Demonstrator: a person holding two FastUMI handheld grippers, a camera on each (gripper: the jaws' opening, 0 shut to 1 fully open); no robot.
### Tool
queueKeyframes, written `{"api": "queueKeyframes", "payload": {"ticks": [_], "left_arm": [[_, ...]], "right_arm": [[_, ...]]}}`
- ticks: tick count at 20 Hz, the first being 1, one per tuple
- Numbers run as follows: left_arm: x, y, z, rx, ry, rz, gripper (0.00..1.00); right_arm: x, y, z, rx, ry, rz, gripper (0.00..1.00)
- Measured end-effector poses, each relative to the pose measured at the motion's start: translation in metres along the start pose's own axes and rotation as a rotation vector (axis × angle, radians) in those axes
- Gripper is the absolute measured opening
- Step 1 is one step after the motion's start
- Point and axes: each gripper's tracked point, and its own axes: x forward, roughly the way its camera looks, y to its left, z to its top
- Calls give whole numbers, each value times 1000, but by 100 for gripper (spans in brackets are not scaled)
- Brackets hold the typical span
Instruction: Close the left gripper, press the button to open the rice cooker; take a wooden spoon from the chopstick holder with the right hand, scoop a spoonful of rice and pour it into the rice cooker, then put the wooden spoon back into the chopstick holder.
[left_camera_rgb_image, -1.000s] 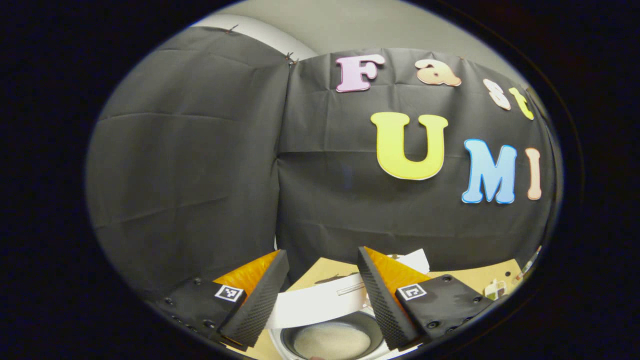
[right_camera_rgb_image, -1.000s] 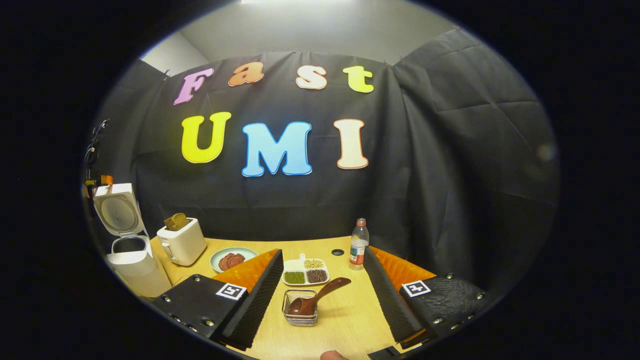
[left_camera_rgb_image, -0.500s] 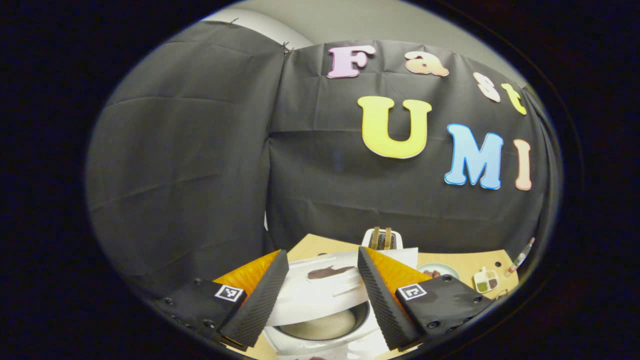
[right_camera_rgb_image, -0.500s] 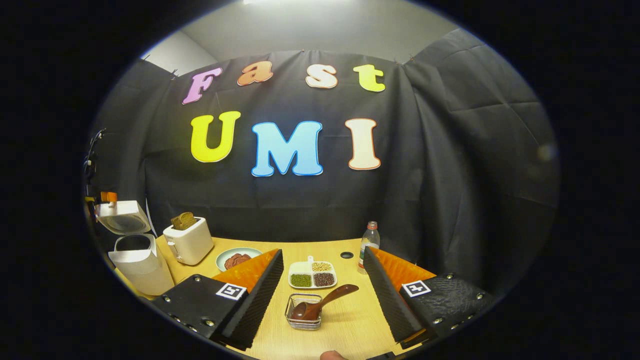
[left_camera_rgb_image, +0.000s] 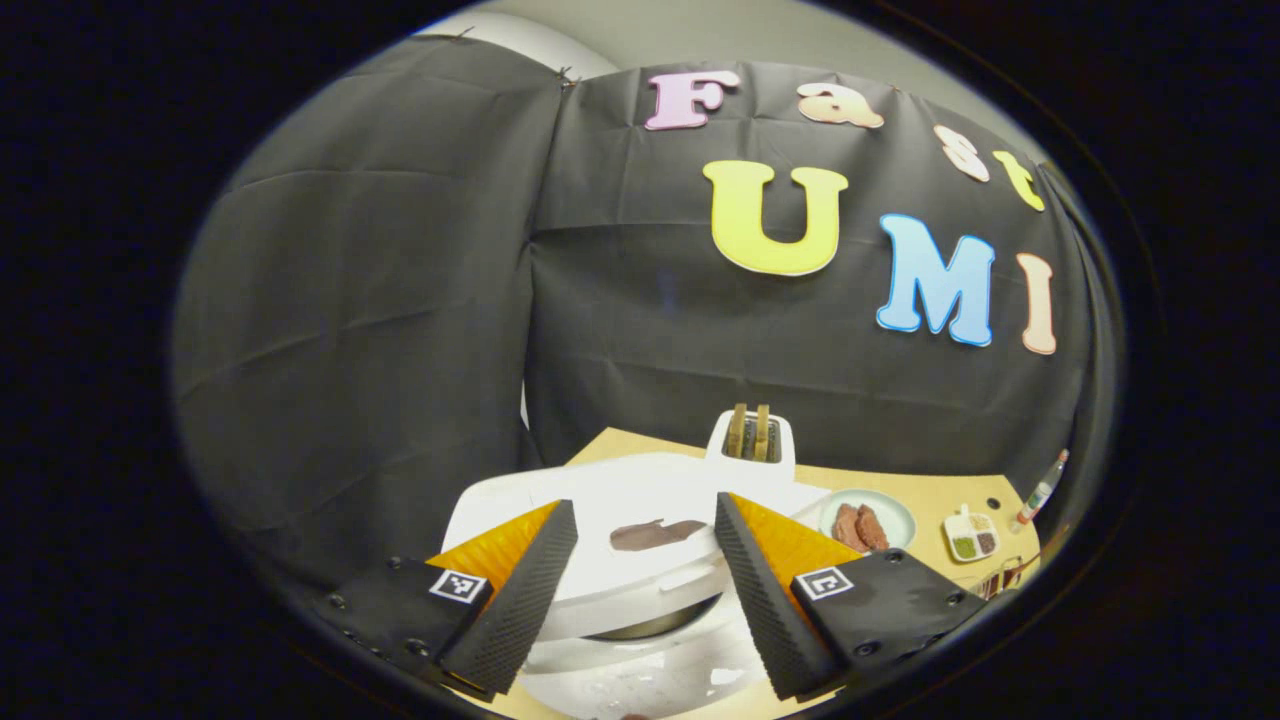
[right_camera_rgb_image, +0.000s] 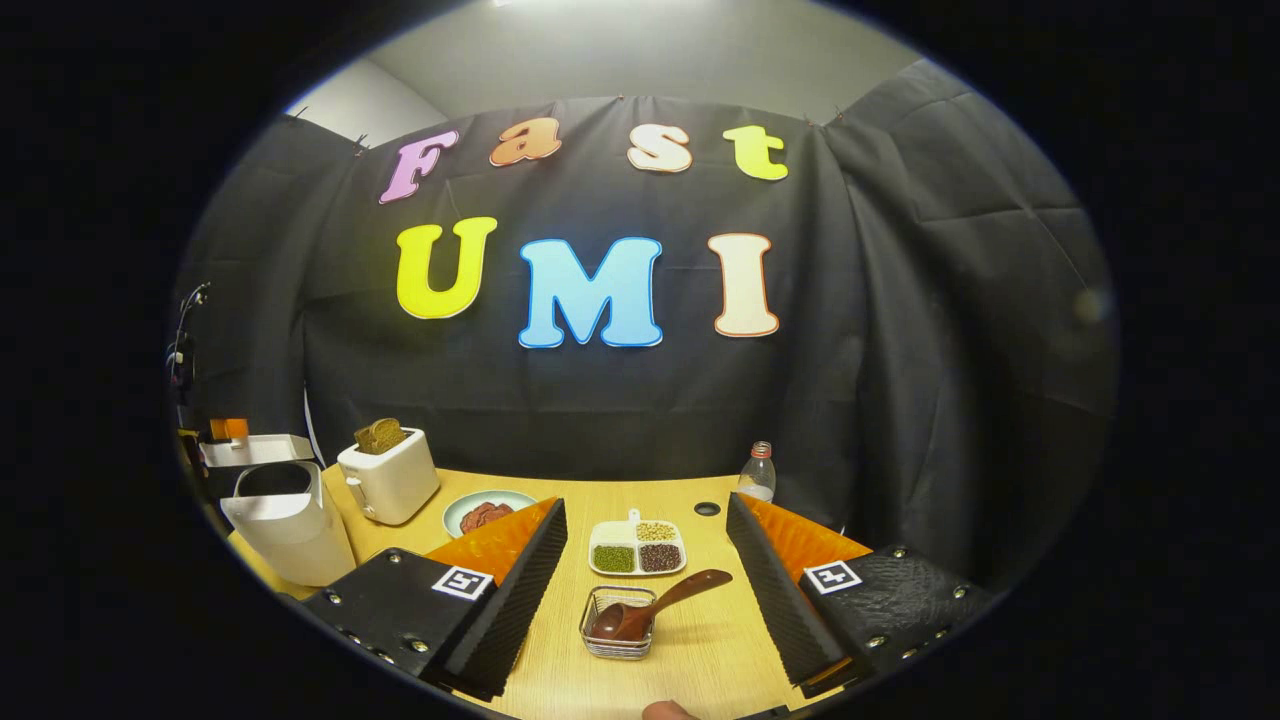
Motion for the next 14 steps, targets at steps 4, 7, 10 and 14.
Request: {"api": "queueKeyframes", "payload": {"ticks": [4, 7, 10, 14], "left_arm": [[0, -2, -21, 14, 28, 4, 97], [2, -5, -35, 40, 46, 12, 96], [6, -6, -45, 55, 64, 11, 96], [8, -8, -60, 81, 79, 24, 97]], "right_arm": [[-2, 1, -3, 6, 8, 7, 98], [-3, 1, -6, 1, 12, 4, 98], [-6, 2, -9, 6, 17, 3, 98], [-10, 0, -12, 0, 22, -1, 98]]}}
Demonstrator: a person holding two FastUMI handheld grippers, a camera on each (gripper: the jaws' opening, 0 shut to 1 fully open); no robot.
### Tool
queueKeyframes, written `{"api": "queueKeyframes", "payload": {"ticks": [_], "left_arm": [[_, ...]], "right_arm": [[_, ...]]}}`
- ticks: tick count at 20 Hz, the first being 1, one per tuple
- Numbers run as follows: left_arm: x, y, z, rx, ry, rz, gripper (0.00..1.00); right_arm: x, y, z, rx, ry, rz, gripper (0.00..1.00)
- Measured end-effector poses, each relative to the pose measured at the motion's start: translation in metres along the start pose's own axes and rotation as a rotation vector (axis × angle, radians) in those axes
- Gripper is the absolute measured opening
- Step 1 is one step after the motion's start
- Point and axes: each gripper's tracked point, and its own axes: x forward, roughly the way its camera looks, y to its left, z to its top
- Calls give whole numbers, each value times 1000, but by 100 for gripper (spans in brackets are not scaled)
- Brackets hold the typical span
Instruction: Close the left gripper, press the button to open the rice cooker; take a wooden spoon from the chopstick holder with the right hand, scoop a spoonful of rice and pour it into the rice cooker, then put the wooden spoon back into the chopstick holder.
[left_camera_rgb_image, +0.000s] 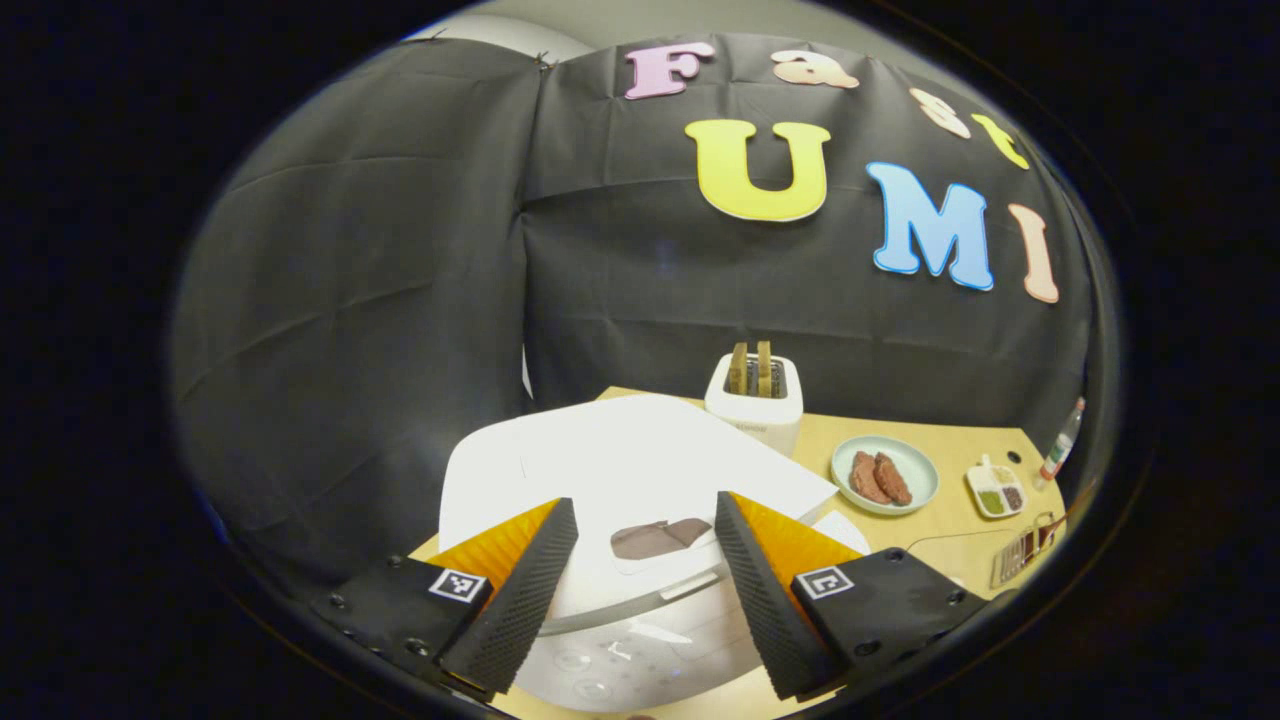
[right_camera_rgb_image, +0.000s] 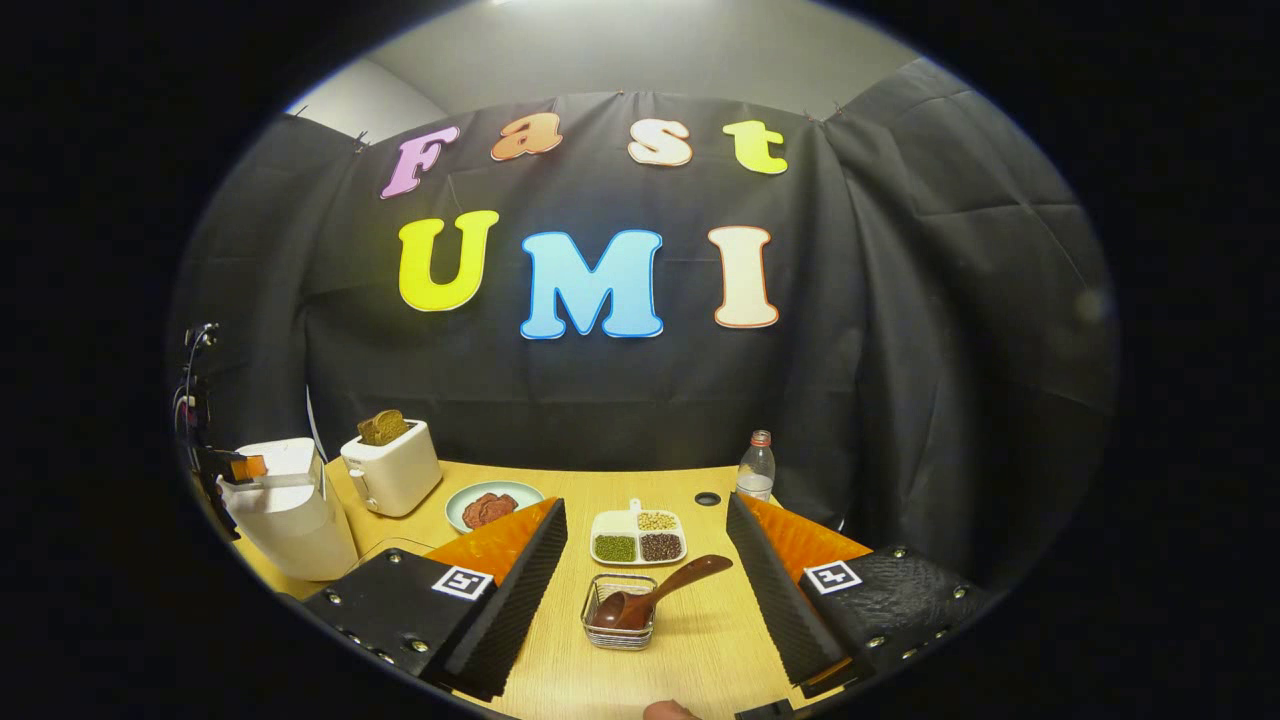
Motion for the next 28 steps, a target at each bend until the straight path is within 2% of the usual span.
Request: {"api": "queueKeyframes", "payload": {"ticks": [6, 8, 12, 16, 18, 23, 28], "left_arm": [[3, -3, -13, 15, 7, 1, 96], [4, -5, -12, 53, -3, 1, 98], [3, -1, -15, 25, -3, 18, 98], [-4, -6, -9, 12, -22, -16, 96], [-21, -7, 9, 13, -76, -24, 99], [-96, -39, 66, 39, -281, -118, 97], [-157, -76, 79, 52, -403, -201, 97]], "right_arm": [[-3, -1, -4, 4, 10, -4, 98], [-3, -1, -5, -2, 14, -4, 98], [-2, 13, -2, 4, 10, 20, 98], [-6, 28, 14, -4, -29, 60, 98], [-9, 32, 23, 2, -48, 72, 98], [-21, 44, 41, 30, -94, 94, 98], [-39, 53, 41, -18, -163, 100, 98]]}}
